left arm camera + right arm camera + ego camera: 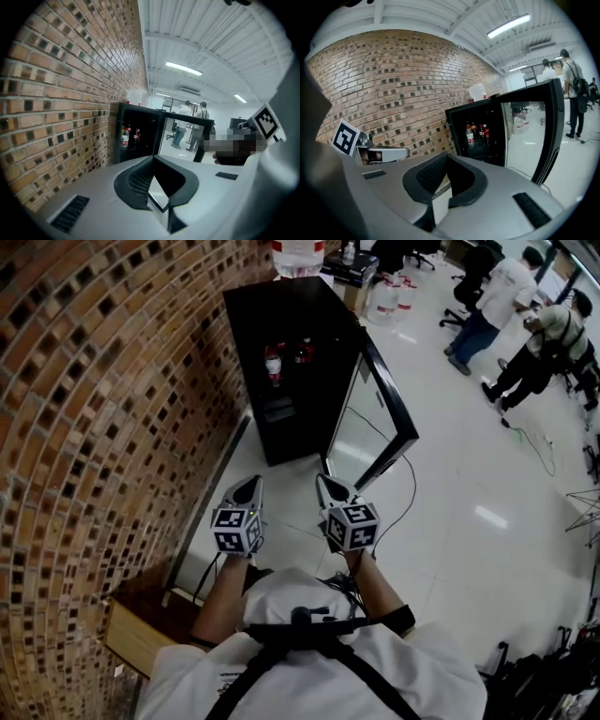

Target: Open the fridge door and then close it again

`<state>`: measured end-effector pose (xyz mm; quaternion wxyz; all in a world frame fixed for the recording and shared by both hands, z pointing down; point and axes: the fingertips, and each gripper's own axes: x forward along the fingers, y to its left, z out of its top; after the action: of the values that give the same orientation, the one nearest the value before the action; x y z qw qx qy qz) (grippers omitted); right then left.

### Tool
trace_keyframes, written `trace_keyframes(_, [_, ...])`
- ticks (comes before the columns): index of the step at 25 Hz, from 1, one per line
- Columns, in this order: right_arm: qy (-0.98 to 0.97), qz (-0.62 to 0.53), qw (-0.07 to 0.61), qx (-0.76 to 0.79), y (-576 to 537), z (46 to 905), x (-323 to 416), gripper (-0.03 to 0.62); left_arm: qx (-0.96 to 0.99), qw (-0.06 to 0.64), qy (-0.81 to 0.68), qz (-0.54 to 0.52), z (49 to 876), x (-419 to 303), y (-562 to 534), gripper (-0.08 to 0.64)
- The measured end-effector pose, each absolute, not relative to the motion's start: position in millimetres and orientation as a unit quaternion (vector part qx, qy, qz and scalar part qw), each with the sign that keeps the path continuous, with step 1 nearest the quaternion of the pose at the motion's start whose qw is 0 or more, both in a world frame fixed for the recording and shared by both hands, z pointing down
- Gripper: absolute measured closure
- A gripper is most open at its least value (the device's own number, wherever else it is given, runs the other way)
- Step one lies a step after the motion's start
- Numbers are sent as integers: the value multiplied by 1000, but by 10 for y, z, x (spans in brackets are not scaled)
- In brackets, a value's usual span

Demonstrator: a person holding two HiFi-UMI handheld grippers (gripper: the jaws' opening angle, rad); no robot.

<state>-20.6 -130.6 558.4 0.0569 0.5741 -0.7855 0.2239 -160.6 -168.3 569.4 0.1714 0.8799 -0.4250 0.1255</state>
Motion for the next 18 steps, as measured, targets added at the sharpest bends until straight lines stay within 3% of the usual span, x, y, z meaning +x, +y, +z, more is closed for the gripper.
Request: trace_keyframes(18, [-776, 239, 61, 580, -1355, 5694, -87, 586, 884, 176, -413, 131, 5783, -1476, -1742, 560])
